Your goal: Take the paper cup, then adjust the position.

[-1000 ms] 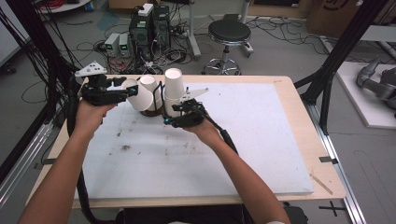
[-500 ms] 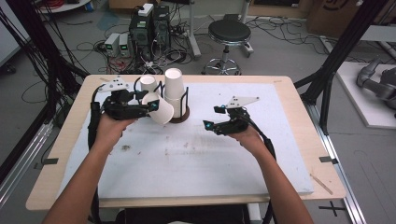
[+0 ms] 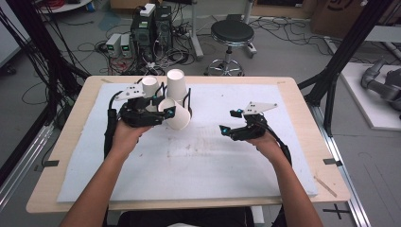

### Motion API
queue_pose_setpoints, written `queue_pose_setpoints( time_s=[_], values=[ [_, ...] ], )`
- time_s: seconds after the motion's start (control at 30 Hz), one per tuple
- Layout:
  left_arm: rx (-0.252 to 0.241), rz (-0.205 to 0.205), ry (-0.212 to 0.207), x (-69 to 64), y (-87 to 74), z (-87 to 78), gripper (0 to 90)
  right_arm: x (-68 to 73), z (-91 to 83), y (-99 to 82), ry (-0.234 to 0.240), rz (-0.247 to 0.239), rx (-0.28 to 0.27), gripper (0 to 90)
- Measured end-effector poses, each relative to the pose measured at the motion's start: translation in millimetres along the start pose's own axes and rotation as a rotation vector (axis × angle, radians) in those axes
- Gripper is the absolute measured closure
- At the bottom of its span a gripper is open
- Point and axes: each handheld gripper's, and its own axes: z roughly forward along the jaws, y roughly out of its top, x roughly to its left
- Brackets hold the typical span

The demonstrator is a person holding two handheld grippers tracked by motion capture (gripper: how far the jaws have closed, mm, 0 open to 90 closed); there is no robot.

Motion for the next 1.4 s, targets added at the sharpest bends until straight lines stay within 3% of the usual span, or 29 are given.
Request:
queue_pose_setpoints(
  time_s=[0.3,0.43,0.7,0.87,1.1,1.23,1.4],
  values=[
    [-0.004,-0.004,-0.002,-6.4,-0.7,3.1,36.0,-0.7,-3.4,-2.3,0.038,0.024,-0.010,21.5],
    [-0.002,0.010,-0.008,-9.4,-1.2,4.1,36.0,0.2,-3.9,-1.6,0.079,0.040,-0.011,21.6],
    [-0.005,0.038,-0.026,-13.8,-4.9,9.6,35.9,2.1,-5.1,-0.2,0.107,-0.015,-0.046,21.7],
    [-0.015,0.046,-0.032,-17.9,-10.8,14.3,36.0,1.3,-14.3,-5.5,0.097,-0.065,-0.036,21.7],
    [-0.027,0.064,-0.052,-25.4,-15.7,19.1,36.0,0.7,-18.6,-6.0,0.091,-0.100,-0.077,21.7],
    [-0.031,0.080,-0.089,-30.5,-17.2,17.3,36.0,10.4,-13.8,-3.8,0.122,-0.134,-0.084,22.0],
    [-0.037,0.094,-0.120,-35.5,-19.7,14.0,36.0,22.4,-9.7,-2.3,0.159,-0.125,-0.056,22.2]
  ],
)
